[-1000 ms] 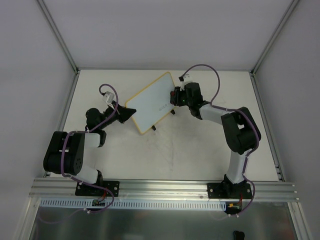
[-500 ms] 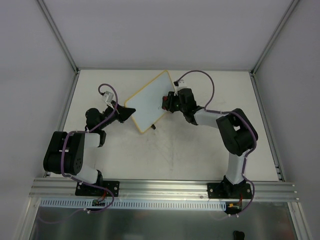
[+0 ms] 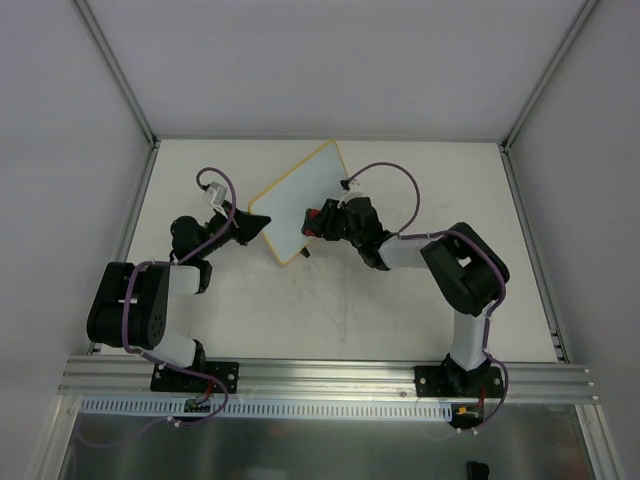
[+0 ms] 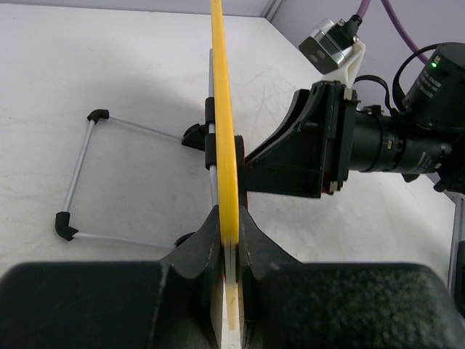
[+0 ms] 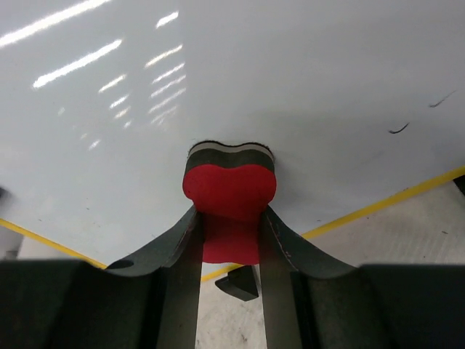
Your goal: Erase the whiteboard
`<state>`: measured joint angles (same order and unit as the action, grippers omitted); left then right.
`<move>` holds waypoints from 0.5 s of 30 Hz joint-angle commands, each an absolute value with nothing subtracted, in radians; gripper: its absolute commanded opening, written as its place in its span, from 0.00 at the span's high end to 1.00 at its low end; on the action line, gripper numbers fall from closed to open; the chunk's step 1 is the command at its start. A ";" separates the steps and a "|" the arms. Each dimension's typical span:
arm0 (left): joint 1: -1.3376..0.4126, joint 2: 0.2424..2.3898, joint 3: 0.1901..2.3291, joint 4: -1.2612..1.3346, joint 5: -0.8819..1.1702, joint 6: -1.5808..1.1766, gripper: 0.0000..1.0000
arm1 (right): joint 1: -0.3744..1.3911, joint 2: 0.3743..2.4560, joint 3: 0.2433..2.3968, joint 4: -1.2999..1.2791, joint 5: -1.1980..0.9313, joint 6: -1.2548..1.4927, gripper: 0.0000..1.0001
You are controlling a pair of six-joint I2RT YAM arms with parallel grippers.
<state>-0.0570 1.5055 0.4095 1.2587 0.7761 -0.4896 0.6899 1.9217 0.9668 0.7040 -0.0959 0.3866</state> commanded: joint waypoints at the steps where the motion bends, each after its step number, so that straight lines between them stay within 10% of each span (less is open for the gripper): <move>1: -0.087 1.508 0.433 1.333 0.927 -0.515 1.00 | 0.606 1.927 0.959 0.833 -0.123 0.512 1.00; 15: -0.087 1.497 0.431 1.328 0.928 -0.515 1.00 | 0.406 1.924 1.006 0.772 -0.124 0.560 1.00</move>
<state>-0.0601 1.5055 0.4118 1.2587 0.8215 -0.4908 0.4061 1.9240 0.9546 0.7513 -0.1314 0.5465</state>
